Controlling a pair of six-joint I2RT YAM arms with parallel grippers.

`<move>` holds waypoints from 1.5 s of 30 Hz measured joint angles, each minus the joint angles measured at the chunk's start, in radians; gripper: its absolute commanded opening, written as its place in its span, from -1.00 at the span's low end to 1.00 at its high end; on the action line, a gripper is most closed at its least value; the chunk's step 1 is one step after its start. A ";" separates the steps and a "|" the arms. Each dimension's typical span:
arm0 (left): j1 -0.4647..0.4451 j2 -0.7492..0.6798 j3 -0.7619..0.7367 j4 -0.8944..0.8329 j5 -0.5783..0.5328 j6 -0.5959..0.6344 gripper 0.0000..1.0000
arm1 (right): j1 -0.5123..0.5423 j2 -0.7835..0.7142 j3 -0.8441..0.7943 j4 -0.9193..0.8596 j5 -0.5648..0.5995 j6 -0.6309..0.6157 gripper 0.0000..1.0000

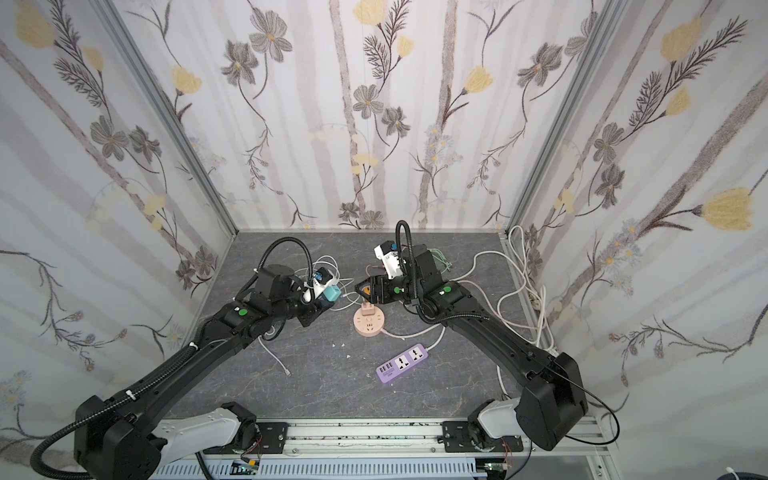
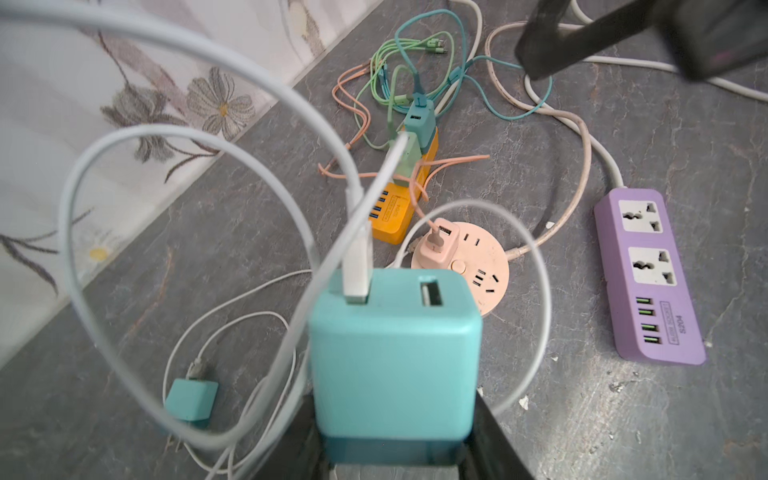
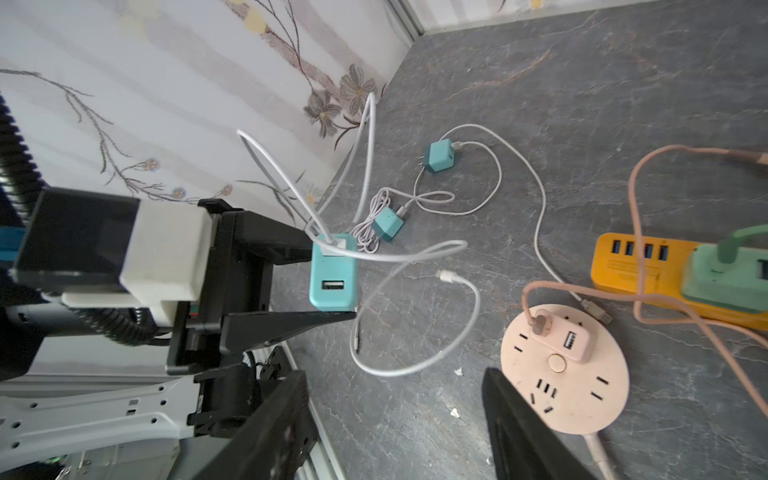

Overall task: Insert the plug
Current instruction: 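Lift the teal charger with the left gripper while the right gripper reaches toward it, then close the right gripper on the teal charger held by the left gripper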

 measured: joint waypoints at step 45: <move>-0.044 0.023 0.029 0.058 -0.053 0.327 -0.08 | 0.060 0.227 0.120 0.132 -0.147 0.043 -0.97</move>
